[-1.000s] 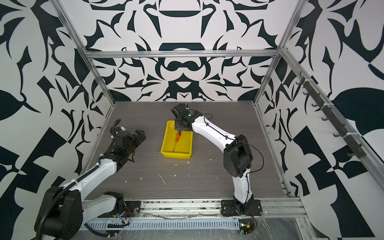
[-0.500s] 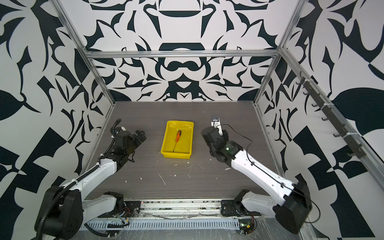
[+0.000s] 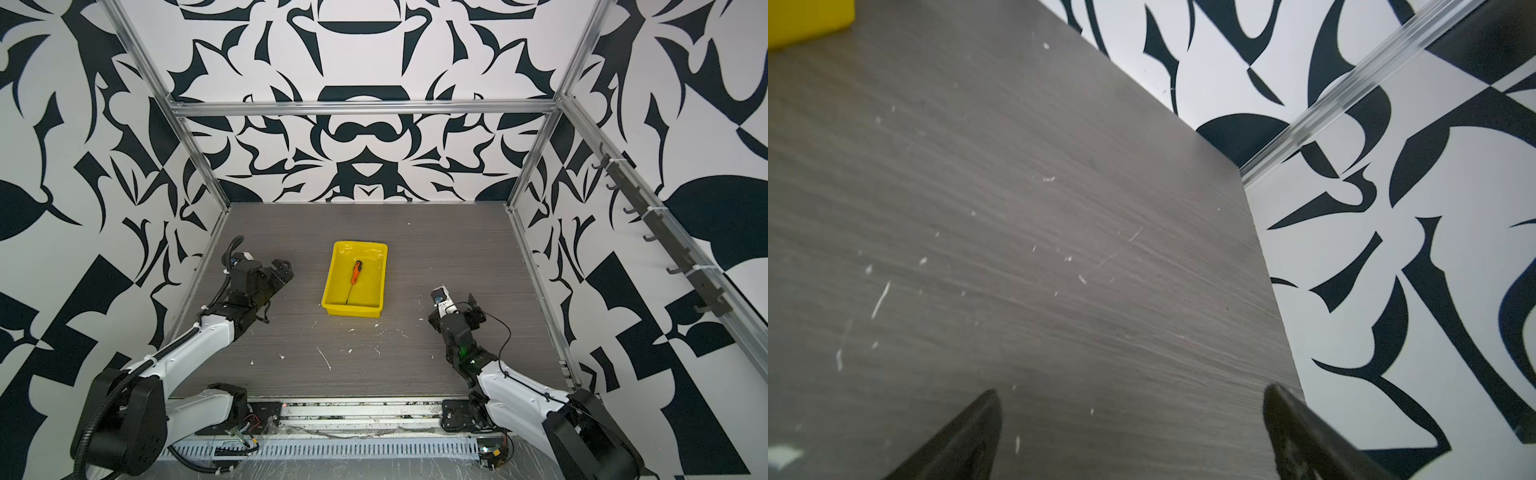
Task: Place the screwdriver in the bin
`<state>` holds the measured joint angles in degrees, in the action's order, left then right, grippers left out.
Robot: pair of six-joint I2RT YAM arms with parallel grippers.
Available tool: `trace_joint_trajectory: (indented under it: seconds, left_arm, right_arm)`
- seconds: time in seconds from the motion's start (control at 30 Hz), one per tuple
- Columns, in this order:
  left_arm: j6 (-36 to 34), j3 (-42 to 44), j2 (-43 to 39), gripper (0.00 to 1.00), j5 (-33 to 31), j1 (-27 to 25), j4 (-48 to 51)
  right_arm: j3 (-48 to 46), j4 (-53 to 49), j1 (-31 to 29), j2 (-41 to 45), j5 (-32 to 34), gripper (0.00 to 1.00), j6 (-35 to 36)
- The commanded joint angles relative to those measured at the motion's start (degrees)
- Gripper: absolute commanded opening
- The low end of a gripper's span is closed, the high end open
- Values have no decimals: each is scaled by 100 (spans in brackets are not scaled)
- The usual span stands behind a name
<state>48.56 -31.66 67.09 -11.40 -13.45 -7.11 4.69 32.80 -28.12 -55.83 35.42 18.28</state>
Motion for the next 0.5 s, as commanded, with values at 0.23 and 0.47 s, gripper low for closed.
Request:
trace_joint_trajectory:
  seconds: [0.23,0.47]
  left_arm:
    - [-22,-180,17,100,39,27,131]
    - [-1505,-201,-164,100,-508,27,35]
  right_arm:
    - [373,2478,672,-1636,-922,100,-719]
    - [538,3733,1312,-2952,-912,100,-1359]
